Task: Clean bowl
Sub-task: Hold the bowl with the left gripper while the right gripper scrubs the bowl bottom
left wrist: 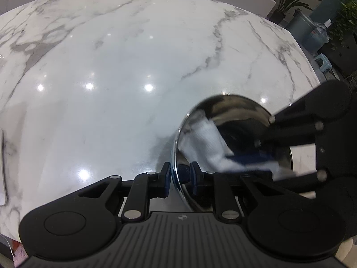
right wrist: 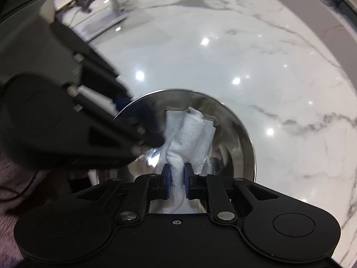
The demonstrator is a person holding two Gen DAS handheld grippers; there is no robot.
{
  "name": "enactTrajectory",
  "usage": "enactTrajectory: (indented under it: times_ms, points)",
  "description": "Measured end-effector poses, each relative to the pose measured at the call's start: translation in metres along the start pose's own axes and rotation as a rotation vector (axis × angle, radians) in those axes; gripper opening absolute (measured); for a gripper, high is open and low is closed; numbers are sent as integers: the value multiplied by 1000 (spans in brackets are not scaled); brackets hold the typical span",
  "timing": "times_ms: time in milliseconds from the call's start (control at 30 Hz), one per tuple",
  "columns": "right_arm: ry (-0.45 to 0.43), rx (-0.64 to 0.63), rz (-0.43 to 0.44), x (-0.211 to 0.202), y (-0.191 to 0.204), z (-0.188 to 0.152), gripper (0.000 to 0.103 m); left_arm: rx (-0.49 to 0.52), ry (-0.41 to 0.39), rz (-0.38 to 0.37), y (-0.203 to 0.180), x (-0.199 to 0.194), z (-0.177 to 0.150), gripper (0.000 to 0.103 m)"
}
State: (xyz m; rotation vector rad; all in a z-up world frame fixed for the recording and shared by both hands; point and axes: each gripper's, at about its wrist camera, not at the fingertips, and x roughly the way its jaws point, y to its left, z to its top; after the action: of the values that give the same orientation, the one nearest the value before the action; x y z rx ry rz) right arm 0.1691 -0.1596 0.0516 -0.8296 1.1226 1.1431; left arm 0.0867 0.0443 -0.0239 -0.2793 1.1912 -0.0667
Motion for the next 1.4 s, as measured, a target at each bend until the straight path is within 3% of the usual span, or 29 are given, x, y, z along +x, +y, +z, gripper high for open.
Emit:
enactTrajectory:
  times_ms: [100, 233, 367, 500, 600, 733, 833, 1033, 1233, 1400]
  points:
    - [72, -52, 10, -5, 4, -5, 10, 6, -2, 0, 0, 0, 0, 17]
    - [125, -99, -61, -12, 4, -10, 9, 7, 0, -13, 1, 0, 0, 17]
    - [81, -65, -155, -19, -6, -14, 9, 16, -2, -26, 1, 1, -1, 17]
    - [-1, -16, -185, -23, -14, -19, 9, 19, -1, -29, 0, 1, -1, 19]
    - [-63, 12, -172, -25, -16, -28, 9, 16, -4, -30, 0, 2, 0, 19]
    - [-84, 28, -142, -7, -23, -10, 10, 12, -8, -21, -1, 2, -1, 19]
    - [-69, 37, -96, 15, -17, 17, 10, 9, -10, -16, -1, 2, 0, 19]
    - [28, -31, -43, 35, 10, 34, 10, 8, -13, -7, 0, 1, 0, 21]
    - [83, -121, -162, 30, 25, 32, 9, 19, -12, -9, -1, 2, 0, 21]
    - [46, -116, -249, 20, 25, 33, 8, 28, -7, -14, 0, 1, 0, 21]
